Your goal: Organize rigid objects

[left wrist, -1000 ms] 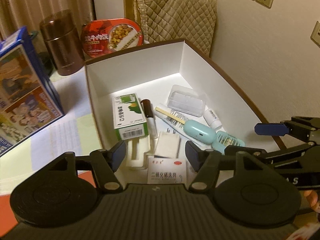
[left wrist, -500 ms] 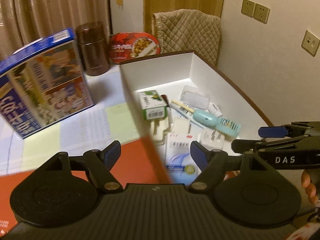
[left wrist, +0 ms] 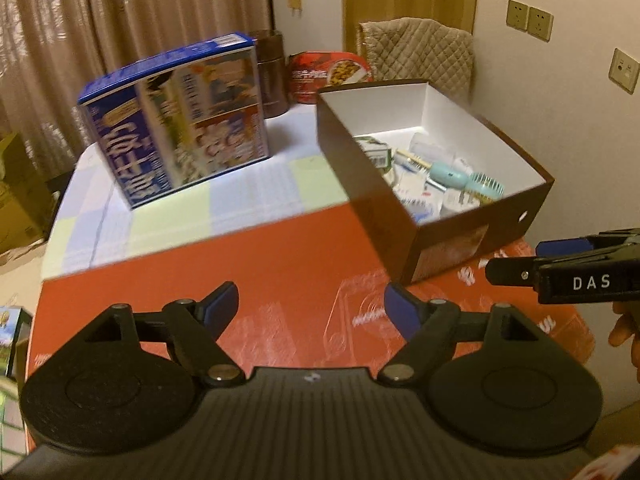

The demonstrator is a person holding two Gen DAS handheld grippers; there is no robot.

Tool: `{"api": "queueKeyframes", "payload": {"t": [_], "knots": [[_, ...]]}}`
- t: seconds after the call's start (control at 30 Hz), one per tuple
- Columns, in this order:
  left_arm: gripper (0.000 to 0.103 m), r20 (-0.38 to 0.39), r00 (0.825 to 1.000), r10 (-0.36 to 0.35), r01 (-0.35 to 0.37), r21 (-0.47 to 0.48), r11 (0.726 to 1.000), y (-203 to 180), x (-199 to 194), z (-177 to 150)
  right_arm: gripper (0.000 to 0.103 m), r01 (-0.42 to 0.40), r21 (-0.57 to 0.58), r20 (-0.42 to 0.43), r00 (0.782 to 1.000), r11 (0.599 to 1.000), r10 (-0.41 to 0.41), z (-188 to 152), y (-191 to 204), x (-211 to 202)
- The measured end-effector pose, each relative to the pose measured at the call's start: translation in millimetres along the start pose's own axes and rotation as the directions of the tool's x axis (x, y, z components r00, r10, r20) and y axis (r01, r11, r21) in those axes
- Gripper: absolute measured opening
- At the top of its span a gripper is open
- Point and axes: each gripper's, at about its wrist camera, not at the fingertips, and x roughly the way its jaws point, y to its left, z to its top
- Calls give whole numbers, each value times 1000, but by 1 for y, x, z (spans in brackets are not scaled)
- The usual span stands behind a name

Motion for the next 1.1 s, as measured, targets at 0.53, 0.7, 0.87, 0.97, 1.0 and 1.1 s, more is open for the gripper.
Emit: {"api": "queueKeyframes", "payload": {"t": [0.53, 0.7, 0.87, 0.97, 1.0, 1.1], "knots": [[75, -43, 997, 63, -67, -107, 992, 40, -78, -89, 74, -62, -87, -55, 997, 994, 58, -78, 81, -30], [75, -48, 996, 69, -75, -124, 989, 45, -93, -107, 74, -66, -111, -56, 997, 992, 60, -94, 95, -40], [75, -50, 995, 82, -88, -135, 987, 49, -104, -119, 74, -74, -124, -57, 996, 989, 68, -105, 106, -47], [75, -51, 995, 84, -90, -146, 985, 50, -107, -125, 74, -78, -129, -64, 995, 989, 71, -110, 111, -50], [75, -51, 995, 82, -88, -150, 985, 51, -109, -126, 74, -80, -130, -67, 995, 988, 71, -111, 112, -50], [75, -49, 995, 84, -90, -152, 984, 52, -111, -129, 74, -80, -136, -73, 995, 988, 70, -115, 115, -50]]}}
